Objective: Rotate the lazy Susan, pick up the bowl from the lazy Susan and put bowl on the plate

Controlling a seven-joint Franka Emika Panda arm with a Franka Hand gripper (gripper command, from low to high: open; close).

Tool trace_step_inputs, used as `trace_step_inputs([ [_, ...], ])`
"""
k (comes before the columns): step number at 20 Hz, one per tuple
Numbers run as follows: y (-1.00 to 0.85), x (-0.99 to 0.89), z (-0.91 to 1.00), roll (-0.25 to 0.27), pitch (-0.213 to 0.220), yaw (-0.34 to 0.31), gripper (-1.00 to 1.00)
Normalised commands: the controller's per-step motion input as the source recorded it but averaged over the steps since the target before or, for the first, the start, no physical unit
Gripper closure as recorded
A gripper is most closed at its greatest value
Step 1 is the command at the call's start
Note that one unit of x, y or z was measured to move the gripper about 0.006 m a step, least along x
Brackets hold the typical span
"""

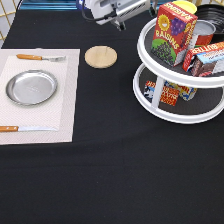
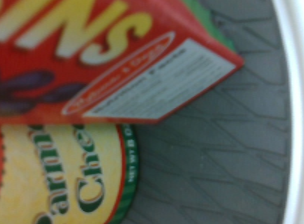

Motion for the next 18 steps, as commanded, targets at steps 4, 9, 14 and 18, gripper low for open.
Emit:
trace_step_inputs([
  [4,0.02,0.10,-0.46,0.106,-0.030,0.000,-1.00],
  [9,0.11,0.18,-0.34,0.089,-0.006,0.000,-1.00],
  [14,0.03,0.30,-0.06,0.063,0.000,-0.007,-1.00],
  [18,-0.01,0.61,0.01,0.017,-0.001,-0.022,-1.00],
])
